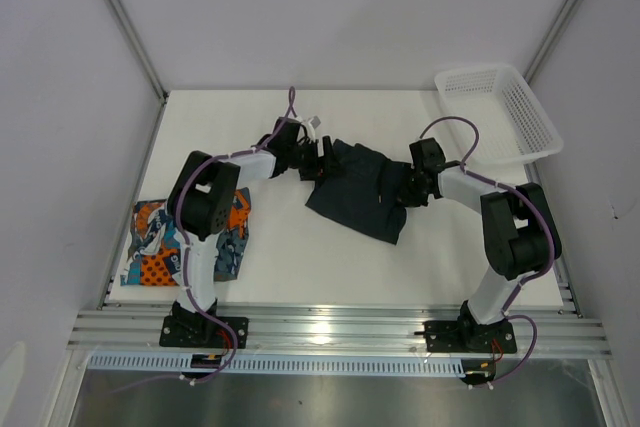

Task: Fold and stack the shorts
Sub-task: Neatly place the folded shorts to the corner

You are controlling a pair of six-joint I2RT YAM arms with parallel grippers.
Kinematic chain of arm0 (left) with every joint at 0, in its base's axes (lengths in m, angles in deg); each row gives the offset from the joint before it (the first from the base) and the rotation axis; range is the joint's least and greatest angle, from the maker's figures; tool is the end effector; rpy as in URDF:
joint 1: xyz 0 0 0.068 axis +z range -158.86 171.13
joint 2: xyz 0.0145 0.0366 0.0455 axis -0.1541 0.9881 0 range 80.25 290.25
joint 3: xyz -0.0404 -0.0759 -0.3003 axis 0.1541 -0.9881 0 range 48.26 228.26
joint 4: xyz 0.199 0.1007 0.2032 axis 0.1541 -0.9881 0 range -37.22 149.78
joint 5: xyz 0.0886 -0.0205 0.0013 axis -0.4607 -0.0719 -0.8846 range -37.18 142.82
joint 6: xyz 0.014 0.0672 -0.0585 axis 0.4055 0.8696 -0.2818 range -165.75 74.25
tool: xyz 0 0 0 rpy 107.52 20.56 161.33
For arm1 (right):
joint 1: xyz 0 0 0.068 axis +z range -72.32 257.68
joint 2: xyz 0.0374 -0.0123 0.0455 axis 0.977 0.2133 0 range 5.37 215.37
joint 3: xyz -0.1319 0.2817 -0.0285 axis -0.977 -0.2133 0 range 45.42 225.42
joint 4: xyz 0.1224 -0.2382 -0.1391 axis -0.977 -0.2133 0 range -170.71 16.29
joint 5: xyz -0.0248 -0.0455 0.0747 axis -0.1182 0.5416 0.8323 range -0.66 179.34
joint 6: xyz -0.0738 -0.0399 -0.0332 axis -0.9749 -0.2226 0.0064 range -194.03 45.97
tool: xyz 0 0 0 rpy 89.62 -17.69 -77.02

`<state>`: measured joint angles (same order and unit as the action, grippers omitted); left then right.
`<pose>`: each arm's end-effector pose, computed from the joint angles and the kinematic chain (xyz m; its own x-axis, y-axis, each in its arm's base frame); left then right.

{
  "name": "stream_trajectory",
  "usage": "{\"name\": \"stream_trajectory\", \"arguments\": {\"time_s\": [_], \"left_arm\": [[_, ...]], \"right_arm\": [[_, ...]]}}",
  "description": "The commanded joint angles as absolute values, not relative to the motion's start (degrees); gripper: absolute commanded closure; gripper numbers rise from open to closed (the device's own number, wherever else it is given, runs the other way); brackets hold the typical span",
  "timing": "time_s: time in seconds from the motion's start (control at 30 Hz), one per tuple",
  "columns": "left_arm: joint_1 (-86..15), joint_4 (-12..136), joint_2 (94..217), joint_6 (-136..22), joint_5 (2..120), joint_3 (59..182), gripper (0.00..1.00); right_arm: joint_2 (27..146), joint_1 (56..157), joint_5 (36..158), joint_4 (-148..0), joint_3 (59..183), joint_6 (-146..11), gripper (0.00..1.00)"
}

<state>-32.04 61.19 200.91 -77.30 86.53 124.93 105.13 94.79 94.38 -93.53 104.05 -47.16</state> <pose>0.4677 -0.2487 0.1235 -0.8980 -0.0890 -0.4309 0.2736 0.6539 -0.7054 0.3828 0.1252 0.1349 -0.8961 0.1952 -0.3985 0.0798 0.9543 0.2879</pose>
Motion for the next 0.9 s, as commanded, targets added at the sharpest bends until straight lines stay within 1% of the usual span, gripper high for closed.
{"name": "stream_trajectory", "arguments": {"time_s": [0.0, 0.03, 0.07, 0.13, 0.17, 0.23, 0.27, 0.33, 0.4, 0.43, 0.53, 0.7, 0.8, 0.87], "left_arm": [[-32.9, 57.9, 202.1, -74.8, 82.9, 126.4, 0.19], [-32.9, 57.8, 201.9, -74.1, 82.4, 126.6, 0.25], [-33.2, 57.4, 201.7, -73.8, 81.7, 126.7, 0.36], [-33.7, 56.8, 201.2, -72.7, 79.5, 126.8, 0.51], [-34.1, 56.4, 200.9, -72.3, 78.7, 126.8, 0.66], [-35.2, 55.9, 200.6, -71.3, 76.8, 127.3, 0.81], [-35.9, 55.4, 200.4, -71.1, 76.4, 127.5, 0.9], [-36.4, 54.8, 200.2, -70.9, 74.8, 127.6, 1.0], [-36.7, 54.8, 199.1, -70.9, 73.7, 127.2, 1.0], [-36.7, 55.0, 195.2, -70.9, 68.9, 123.3, 1.0], [-36.6, 54.2, 191.7, -70.7, 64.2, 122.3, 1.0], [-36.4, 45.8, 187.4, -70.5, 54.3, 122.2, 1.0], [-35.6, 43.1, 184.5, -71.0, 50.7, 120.3, 1.0], [-34.7, 42.5, 181.7, -71.2, 50.4, 119.4, 1.0]], "right_arm": [[105.2, 95.2, 95.0, -93.0, 106.1, -47.9, 1.0], [105.2, 95.3, 95.0, -93.0, 106.1, -47.9, 1.0], [105.2, 95.3, 94.8, -93.0, 106.1, -47.8, 1.0], [104.9, 95.5, 94.6, -93.0, 106.1, -47.8, 1.0], [104.9, 95.6, 94.5, -92.9, 106.2, -47.6, 1.0], [104.8, 96.1, 94.6, -92.8, 106.5, -47.0, 1.0], [104.7, 96.3, 94.5, -92.7, 106.6, -46.7, 1.0], [104.2, 97.1, 93.7, -92.3, 106.6, -45.6, 1.0], [103.7, 97.8, 93.5, -91.6, 106.5, -44.7, 1.0], [103.1, 99.6, 92.0, -90.3, 106.3, -42.8, 1.0], [102.2, 100.9, 91.4, -88.9, 105.8, -41.5, 1.0], [100.6, 104.3, 90.0, -87.5, 106.6, -39.1, 1.0], [99.8, 106.2, 89.3, -87.0, 107.3, -38.1, 1.0], [99.8, 107.2, 89.3, -86.3, 107.9, -37.7, 1.0]]}}
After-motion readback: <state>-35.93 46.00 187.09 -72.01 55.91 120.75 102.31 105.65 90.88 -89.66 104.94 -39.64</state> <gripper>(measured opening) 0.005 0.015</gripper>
